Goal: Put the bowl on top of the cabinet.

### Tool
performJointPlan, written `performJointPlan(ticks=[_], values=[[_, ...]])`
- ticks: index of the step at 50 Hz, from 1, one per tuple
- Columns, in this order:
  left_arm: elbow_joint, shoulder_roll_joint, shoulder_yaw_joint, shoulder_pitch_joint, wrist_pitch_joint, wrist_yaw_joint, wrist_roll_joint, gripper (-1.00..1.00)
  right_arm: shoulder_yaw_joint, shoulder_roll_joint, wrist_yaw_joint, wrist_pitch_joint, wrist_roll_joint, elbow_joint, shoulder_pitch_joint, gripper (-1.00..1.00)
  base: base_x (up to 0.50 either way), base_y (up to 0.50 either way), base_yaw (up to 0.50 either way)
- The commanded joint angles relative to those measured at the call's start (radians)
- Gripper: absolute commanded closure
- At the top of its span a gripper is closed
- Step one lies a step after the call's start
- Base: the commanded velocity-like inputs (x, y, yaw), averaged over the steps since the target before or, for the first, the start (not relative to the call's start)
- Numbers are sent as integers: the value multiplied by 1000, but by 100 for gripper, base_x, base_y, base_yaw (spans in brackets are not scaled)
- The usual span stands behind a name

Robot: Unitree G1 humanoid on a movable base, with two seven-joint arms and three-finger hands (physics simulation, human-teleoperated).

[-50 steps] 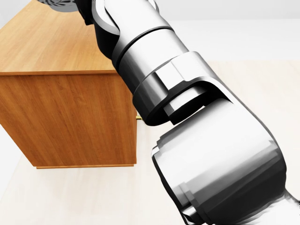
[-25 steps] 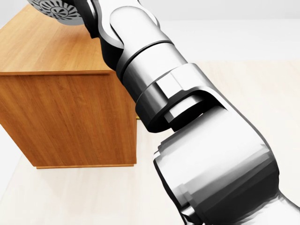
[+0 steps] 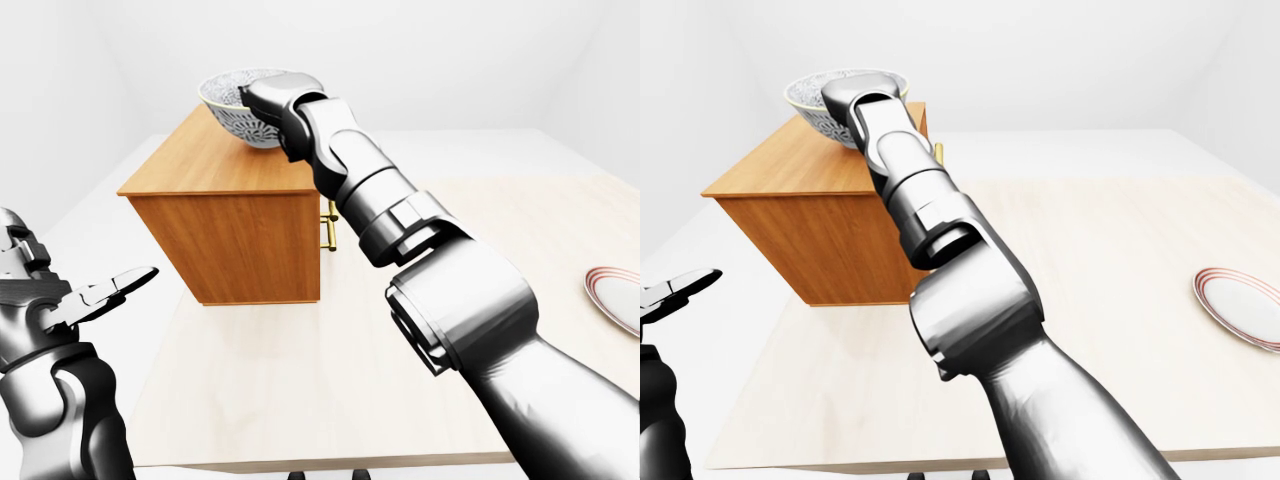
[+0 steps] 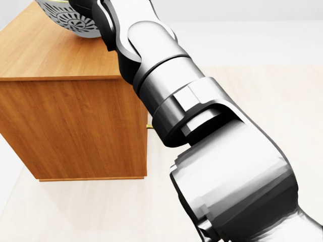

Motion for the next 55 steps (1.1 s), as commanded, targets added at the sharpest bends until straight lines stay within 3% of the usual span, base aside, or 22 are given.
performJointPlan(ticks=[1,25,28,29,34,35,39,42,44,46,47,55], values=[[-2,1,2,-1,0,1,-1,-100,-3,-5,-22,14,52,-15,10,100,0,0,0],[10,-1,-1,0,0,-1,2,-100,-1,-9,-27,14,43,-13,24,100,0,0,0],[11,-1,0,0,0,-1,1,-100,-1,-8,-28,14,43,-13,22,55,0,0,0],[11,-1,-1,0,0,-1,2,-100,-2,-8,-28,14,43,-13,20,4,0,0,0],[8,-1,0,2,0,-1,1,-100,-1,-9,-30,14,40,-14,16,-7,0,0,0],[7,-1,-1,2,0,0,1,-100,-2,-10,-30,14,41,-14,14,-18,0,0,0],[5,-2,-2,2,0,0,1,-100,2,-9,-35,5,33,-16,10,-8,0,0,0],[5,-3,-3,2,0,0,2,-100,1,-9,-38,0,33,-17,5,-17,0,0,0],[5,-2,-2,1,0,0,1,-100,0,-8,-38,-1,33,-18,-2,-40,0,0,0],[9,-3,-3,1,0,-1,3,-100,-3,-6,-37,-6,37,-20,-15,-87,0,0,0],[9,-3,-5,2,0,-1,4,-100,-4,-5,-37,-6,38,-21,-19,-100,0,0,0],[9,-5,-6,4,0,-3,5,-100,-1,14,-46,-39,40,-38,-80,-100,0,0,0]])
